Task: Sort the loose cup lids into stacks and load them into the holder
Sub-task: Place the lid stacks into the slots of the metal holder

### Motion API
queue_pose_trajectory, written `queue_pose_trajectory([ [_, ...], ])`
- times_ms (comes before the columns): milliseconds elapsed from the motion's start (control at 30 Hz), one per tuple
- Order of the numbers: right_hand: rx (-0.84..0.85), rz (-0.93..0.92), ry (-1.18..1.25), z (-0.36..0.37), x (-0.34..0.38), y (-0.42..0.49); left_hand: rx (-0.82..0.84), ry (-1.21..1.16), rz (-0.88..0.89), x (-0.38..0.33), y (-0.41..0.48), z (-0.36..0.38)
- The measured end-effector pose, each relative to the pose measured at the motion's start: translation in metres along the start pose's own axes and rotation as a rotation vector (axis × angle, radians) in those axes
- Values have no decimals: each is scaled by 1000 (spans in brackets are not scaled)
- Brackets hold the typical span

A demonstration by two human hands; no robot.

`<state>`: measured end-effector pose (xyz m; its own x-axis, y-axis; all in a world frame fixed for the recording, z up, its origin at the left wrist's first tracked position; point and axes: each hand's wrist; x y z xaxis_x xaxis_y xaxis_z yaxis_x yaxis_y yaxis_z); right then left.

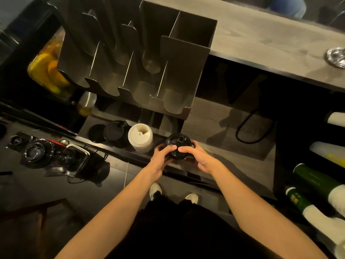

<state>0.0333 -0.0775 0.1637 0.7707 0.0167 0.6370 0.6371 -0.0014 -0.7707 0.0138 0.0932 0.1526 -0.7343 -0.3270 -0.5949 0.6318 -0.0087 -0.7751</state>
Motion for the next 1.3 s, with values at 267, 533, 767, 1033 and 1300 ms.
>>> queue_pose_trajectory([
  [267,89,-307,-243,-42,73,-64,251,183,242,-35,-40,26],
  [533,88,-526,-300,-68,122,-117,297,264,417,-68,-78,59],
  [767,-43,-752,-383,-50,161,-131,163,67,576,-109,-107,76],
  [1033,56,-823,-624,-11,214,-119,-6,-176,513,-122,-112,79],
  [1300,119,-787,-806,0,248,-88,-175,-407,309,-138,-110,103],
])
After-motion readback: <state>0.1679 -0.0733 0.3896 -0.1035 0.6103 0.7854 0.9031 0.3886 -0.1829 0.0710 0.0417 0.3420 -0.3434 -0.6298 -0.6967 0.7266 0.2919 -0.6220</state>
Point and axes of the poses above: each hand's wrist, its own y-axis towards the middle knuckle, its own z-axis out of the palm, x = y × z, and after that the axes turned 8 degrees about -x, right-handed
